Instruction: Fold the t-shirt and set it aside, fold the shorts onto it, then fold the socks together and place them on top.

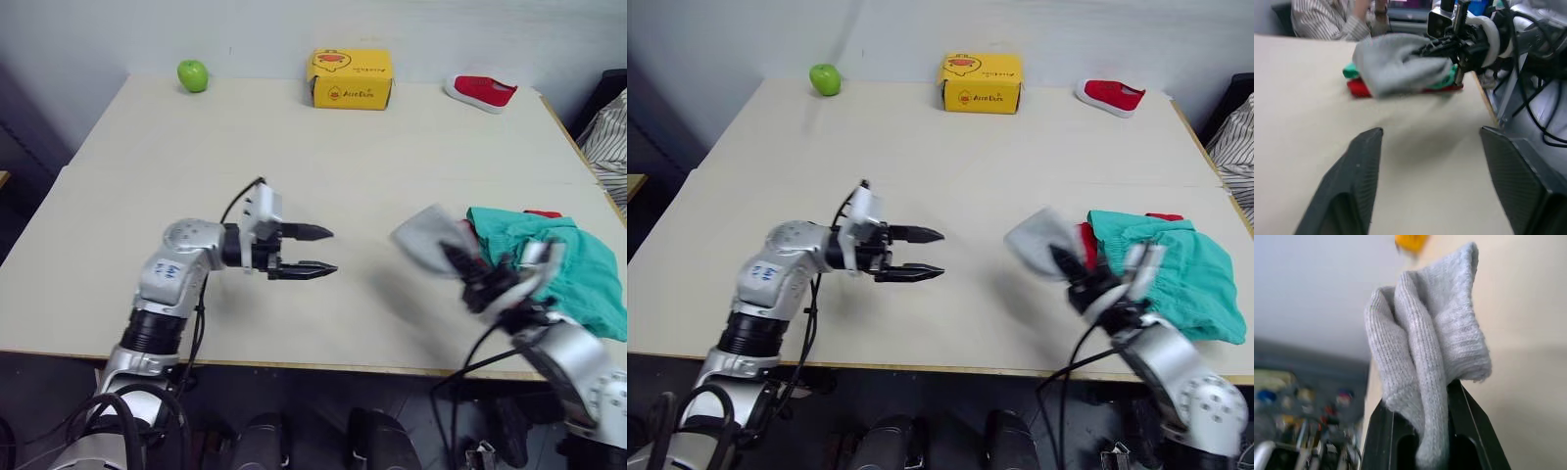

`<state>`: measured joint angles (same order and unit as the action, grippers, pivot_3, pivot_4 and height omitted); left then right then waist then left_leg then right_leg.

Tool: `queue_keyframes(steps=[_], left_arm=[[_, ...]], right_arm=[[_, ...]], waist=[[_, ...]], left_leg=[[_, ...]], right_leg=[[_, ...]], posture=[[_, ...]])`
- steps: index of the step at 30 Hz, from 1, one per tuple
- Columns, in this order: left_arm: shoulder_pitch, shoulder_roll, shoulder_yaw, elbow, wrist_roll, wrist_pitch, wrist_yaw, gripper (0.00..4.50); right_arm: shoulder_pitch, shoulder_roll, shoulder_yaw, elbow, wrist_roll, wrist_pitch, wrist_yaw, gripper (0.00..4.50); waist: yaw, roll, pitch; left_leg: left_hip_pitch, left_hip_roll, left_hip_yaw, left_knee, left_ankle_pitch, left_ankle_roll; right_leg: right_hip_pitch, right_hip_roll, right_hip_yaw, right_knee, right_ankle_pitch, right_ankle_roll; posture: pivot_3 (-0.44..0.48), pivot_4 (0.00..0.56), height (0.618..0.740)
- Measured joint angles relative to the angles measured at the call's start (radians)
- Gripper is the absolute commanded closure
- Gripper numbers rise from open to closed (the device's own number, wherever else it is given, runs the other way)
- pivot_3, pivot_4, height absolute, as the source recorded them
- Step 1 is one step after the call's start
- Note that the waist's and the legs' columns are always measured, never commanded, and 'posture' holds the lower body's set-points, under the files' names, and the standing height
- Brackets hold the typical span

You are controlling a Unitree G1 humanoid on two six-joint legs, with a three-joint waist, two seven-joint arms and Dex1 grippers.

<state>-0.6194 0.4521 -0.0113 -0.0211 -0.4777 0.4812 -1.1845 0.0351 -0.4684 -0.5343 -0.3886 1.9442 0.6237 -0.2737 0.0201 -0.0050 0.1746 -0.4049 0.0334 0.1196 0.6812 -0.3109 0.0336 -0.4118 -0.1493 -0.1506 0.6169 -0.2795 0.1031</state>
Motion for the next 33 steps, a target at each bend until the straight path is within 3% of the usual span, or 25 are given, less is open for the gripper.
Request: queue_keyframes(steps=[7, 14, 21, 27, 30, 32, 33], left_arm=[[0.150, -0.002, 0.085, -0.112, -0.111, 0.024, 0.061, 0.00], [0.233, 0.004, 0.096, -0.163, -0.157, 0.015, 0.065, 0.00], [0.233, 0.031, 0.118, -0.164, -0.162, -0.002, 0.080, 0.00], [0.270, 0.071, 0.151, -0.164, -0.161, -0.034, 0.086, 0.00], [0.299, 0.113, 0.158, -0.158, -0.128, -0.069, 0.094, 0.00], [0.311, 0.135, 0.163, -0.148, -0.109, -0.087, 0.100, 0.00], [0.318, 0.151, 0.165, -0.131, -0.102, -0.098, 0.100, 0.00]], right_arm=[[0.033, -0.048, -0.211, 0.170, -0.119, -0.122, 0.049, 4.43], [-0.096, -0.077, -0.213, 0.487, -0.270, -0.101, 0.081, 4.43], [-0.146, -0.130, -0.223, 0.618, -0.270, 0.024, 0.032, 2.00], [0.015, -0.355, -0.309, 0.621, -0.180, 0.258, 0.043, 0.03], [0.166, -0.571, -0.342, 0.641, -0.307, 0.398, 0.212, 0.03], [0.253, -0.679, -0.366, 0.643, -0.447, 0.409, 0.381, 0.03], [0.330, -0.737, -0.370, 0.619, -0.569, 0.364, 0.535, 0.03]], waist=[[0.001, 0.000, 0.000], [-0.010, 0.004, 0.002], [-0.019, 0.005, 0.002], [-0.013, 0.006, 0.002], [-0.010, 0.008, 0.002], [-0.013, 0.007, 0.002], [-0.015, 0.008, 0.002]], left_leg=[[0.001, -0.002, 0.005, 0.000, 0.001, 0.004], [0.002, -0.001, 0.006, 0.000, 0.001, 0.003], [0.002, -0.002, 0.008, 0.000, 0.001, 0.004], [0.002, -0.002, 0.009, -0.001, 0.000, 0.005], [0.002, -0.002, 0.011, 0.000, -0.004, 0.012], [0.003, -0.001, 0.013, -0.001, -0.005, 0.013], [0.003, -0.001, 0.014, -0.001, -0.006, 0.013]], right_leg=[[0.002, 0.000, 0.001, -0.010, 0.005, 0.009], [0.000, 0.000, 0.009, -0.008, 0.005, 0.008], [0.000, 0.000, 0.012, -0.007, 0.006, 0.009], [0.001, 0.000, 0.014, -0.012, 0.006, 0.009], [0.000, 0.000, 0.016, -0.014, 0.007, 0.011], [0.000, 0.001, 0.015, -0.015, 0.007, 0.011], [0.000, 0.001, 0.015, -0.015, 0.007, 0.011]], posture=[[0.000, 0.150, 0.740], [0.000, 0.150, 0.740], [0.000, 0.150, 0.740], [0.000, 0.150, 0.740], [0.000, 0.150, 0.740], [0.000, 0.150, 0.740], [0.000, 0.150, 0.740]])
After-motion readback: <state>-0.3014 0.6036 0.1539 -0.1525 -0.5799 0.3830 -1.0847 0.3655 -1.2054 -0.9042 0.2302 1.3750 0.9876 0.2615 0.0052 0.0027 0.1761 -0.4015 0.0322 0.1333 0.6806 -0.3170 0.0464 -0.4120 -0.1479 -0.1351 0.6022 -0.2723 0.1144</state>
